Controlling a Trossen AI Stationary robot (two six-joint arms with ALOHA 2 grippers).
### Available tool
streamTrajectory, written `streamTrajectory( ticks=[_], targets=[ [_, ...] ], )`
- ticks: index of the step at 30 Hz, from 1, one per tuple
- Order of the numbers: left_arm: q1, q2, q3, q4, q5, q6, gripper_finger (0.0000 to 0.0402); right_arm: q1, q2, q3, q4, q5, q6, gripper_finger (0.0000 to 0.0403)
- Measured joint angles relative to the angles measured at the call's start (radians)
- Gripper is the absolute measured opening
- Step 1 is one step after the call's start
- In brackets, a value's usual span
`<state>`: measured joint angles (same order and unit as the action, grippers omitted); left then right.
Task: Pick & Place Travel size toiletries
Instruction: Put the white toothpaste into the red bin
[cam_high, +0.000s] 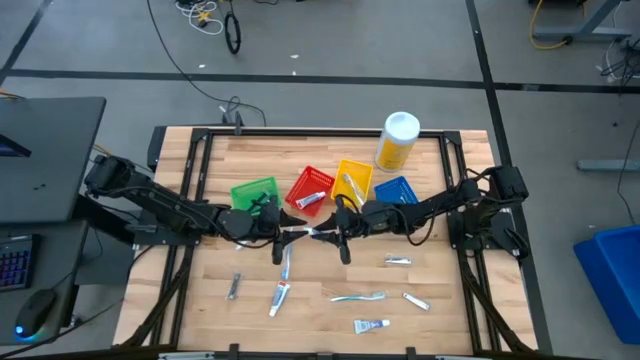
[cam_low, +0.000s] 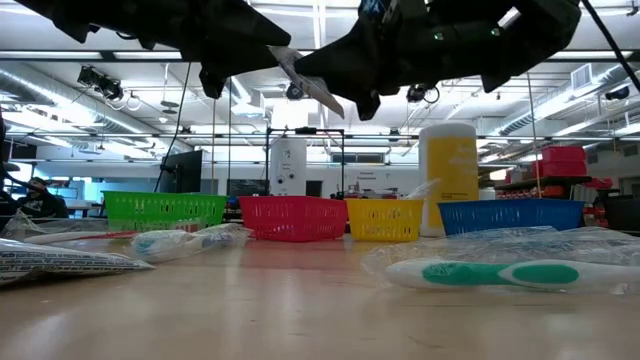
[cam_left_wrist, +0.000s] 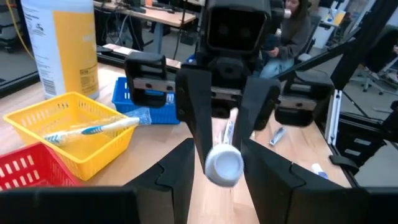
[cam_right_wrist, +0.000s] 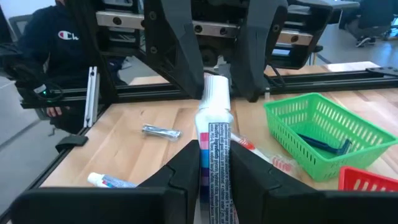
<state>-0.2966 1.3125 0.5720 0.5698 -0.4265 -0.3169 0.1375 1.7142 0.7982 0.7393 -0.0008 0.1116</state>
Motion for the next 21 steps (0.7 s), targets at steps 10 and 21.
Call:
streamTrajectory(
  ticks=[10, 21],
  targets=[
    [0.0, 0.0, 0.0, -0.002, -0.002, 0.019, 0.0103, -0.003, 0.0, 0.0, 0.02, 0.025, 0.0, 0.0083],
    [0.0, 0.0, 0.0, -0.002, -0.03, 0.023, 0.0082, -0.008, 0.0, 0.0, 0.02, 0.027, -0.02, 0.0092]
  ],
)
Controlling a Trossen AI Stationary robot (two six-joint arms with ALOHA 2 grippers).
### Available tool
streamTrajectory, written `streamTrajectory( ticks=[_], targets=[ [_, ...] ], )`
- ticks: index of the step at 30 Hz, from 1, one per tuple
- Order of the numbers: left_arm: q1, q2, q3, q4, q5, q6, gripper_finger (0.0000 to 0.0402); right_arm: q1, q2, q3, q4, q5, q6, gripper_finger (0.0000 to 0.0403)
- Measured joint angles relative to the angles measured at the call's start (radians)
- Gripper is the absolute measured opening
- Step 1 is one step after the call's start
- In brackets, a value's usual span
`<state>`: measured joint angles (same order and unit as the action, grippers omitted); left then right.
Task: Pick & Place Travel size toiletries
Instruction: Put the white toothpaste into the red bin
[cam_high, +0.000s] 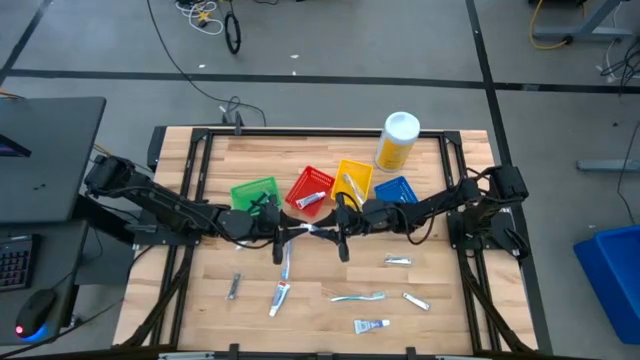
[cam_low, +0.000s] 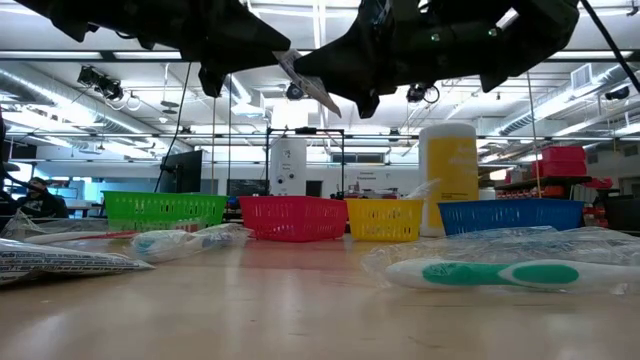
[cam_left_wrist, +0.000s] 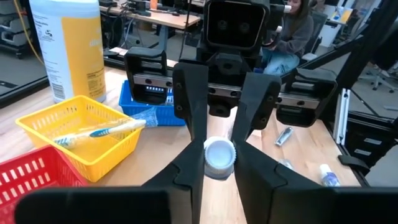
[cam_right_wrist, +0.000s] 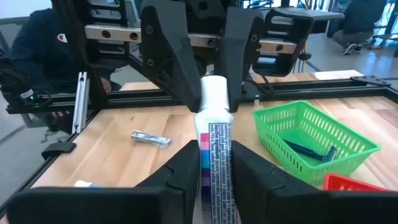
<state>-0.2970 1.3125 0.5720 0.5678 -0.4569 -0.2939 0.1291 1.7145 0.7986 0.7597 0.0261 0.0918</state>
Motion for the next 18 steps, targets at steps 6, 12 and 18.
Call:
streamTrajectory(
  ticks=[6, 12, 18],
  targets=[
    [0.001, 0.0, 0.0, -0.005, -0.01, 0.0, 0.0073, -0.013, 0.0, 0.0, -0.035, -0.004, 0.003, 0.014],
    [0.0, 0.0, 0.0, -0.048, -0.082, -0.008, 0.0078, -0.032, -0.078, 0.0, -0.232, 0.037, -0.031, 0.0201],
    [0.037, 0.005, 0.0, -0.102, -0.275, -0.039, 0.0073, -0.032, -0.205, 0.001, -0.517, 0.199, -0.033, 0.0237]
  ],
)
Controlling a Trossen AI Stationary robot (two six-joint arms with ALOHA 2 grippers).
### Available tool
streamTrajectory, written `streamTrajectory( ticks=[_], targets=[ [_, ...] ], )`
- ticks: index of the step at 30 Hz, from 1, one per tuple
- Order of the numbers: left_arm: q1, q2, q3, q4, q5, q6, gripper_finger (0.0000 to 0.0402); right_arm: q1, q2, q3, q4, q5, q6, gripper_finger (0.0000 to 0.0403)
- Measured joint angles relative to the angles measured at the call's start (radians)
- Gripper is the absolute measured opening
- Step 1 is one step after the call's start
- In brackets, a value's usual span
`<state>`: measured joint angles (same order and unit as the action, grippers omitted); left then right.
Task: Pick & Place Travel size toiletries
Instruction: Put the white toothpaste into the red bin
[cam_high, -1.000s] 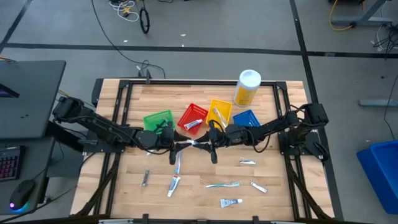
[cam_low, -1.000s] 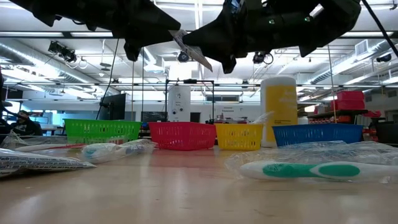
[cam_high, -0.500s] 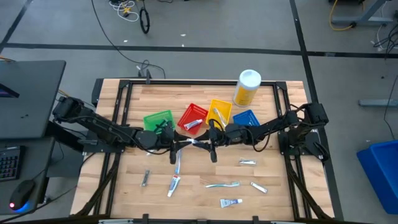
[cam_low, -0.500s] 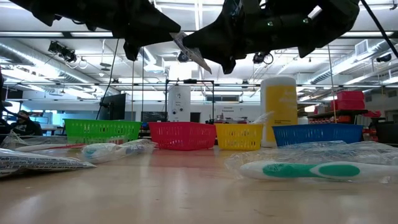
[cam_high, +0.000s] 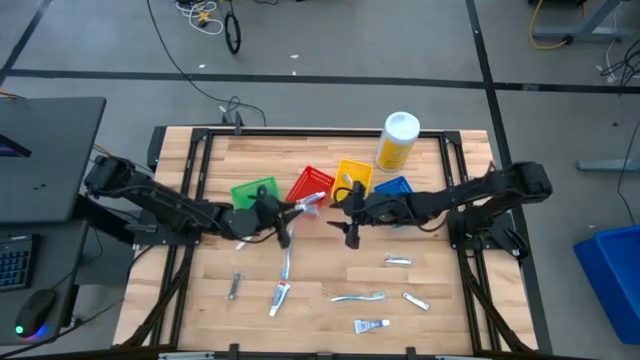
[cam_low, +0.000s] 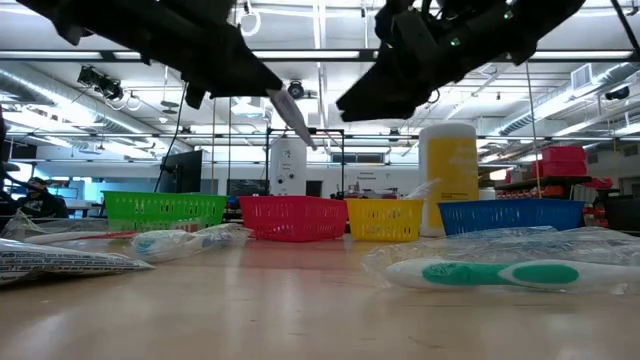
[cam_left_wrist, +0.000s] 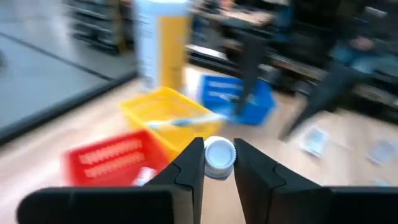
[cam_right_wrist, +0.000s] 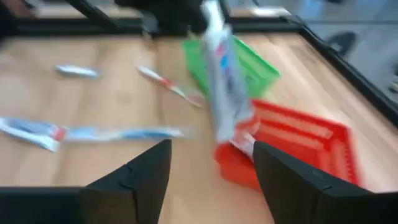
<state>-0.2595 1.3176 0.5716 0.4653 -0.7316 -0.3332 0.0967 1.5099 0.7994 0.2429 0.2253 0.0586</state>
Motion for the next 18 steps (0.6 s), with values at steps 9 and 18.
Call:
streamTrajectory(
  ticks=[9, 18],
  targets=[
    [0.192, 0.154, 0.005, 0.173, 0.013, 0.044, 0.0078, 0.0, -0.042, -0.002, -0.116, 0.07, -0.001, 0.0247],
    [0.27, 0.366, 0.054, 0.212, 0.051, -0.024, 0.0087, -0.023, -0.042, -0.002, -0.122, 0.07, -0.067, 0.0227]
  ],
)
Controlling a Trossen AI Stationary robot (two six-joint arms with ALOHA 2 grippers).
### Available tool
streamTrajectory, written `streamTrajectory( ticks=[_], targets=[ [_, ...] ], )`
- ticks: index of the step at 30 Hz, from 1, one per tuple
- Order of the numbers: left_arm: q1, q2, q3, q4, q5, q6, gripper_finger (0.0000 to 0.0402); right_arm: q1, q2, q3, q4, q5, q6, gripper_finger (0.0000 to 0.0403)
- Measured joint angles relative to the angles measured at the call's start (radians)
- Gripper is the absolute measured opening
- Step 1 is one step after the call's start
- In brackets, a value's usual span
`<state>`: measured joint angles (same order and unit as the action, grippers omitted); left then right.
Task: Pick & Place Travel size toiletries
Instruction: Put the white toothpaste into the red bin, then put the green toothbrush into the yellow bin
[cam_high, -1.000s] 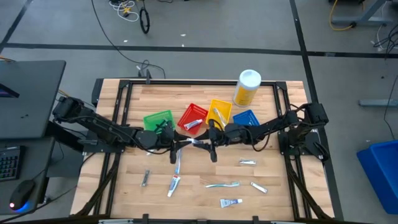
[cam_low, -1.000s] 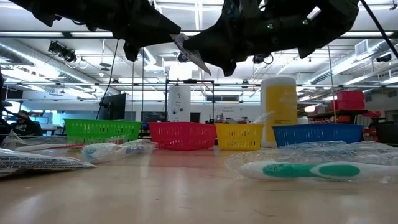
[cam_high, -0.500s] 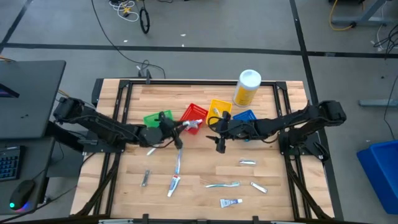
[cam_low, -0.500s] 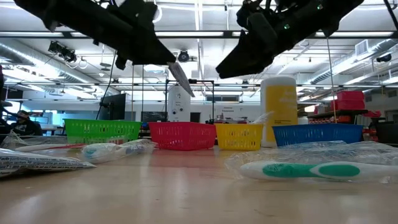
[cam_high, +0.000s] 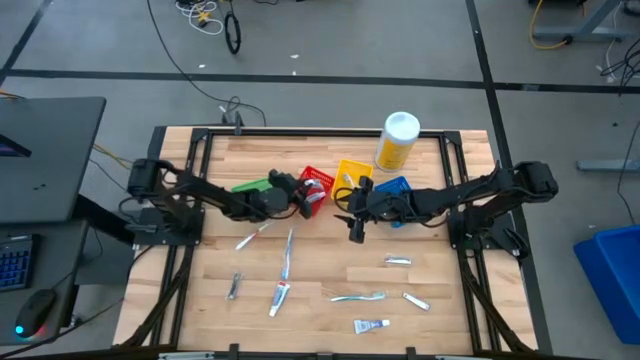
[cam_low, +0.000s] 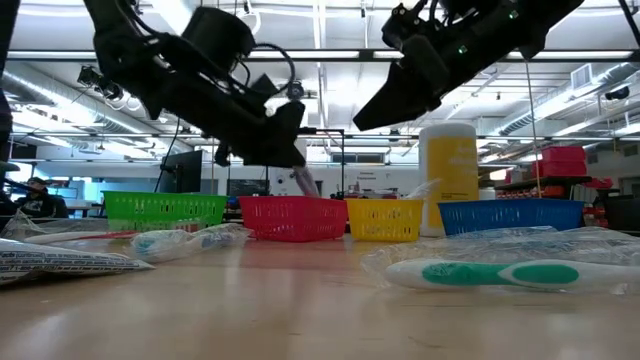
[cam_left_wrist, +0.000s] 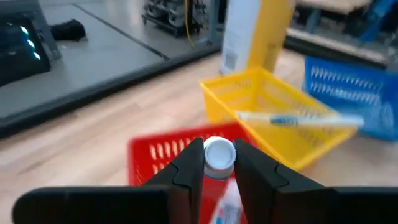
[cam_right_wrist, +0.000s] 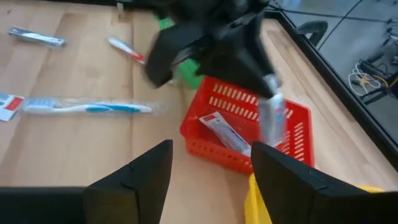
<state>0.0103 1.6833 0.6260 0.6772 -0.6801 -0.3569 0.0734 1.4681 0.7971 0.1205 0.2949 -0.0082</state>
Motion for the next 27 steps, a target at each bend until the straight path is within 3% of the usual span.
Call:
streamTrajectory(
  ticks=[9, 16, 22, 27],
  targets=[
    [0.007, 0.038, 0.015, -0.034, -0.021, 0.027, 0.0121, -0.014, 0.001, 0.0, -0.005, -0.067, 0.043, 0.0208],
    [-0.001, 0.033, 0.015, -0.026, 0.048, 0.025, 0.0149, -0.014, 0.001, 0.0, -0.008, -0.082, 0.045, 0.0196],
    [-0.023, -0.091, 0.015, -0.034, 0.053, 0.057, 0.0157, 0.003, 0.001, 0.0, -0.028, -0.301, 0.132, 0.0204],
    [-0.052, -0.237, 0.015, -0.044, 0.104, 0.107, 0.0145, 0.094, 0.008, -0.029, -0.012, -0.42, 0.189, 0.0223]
  ],
)
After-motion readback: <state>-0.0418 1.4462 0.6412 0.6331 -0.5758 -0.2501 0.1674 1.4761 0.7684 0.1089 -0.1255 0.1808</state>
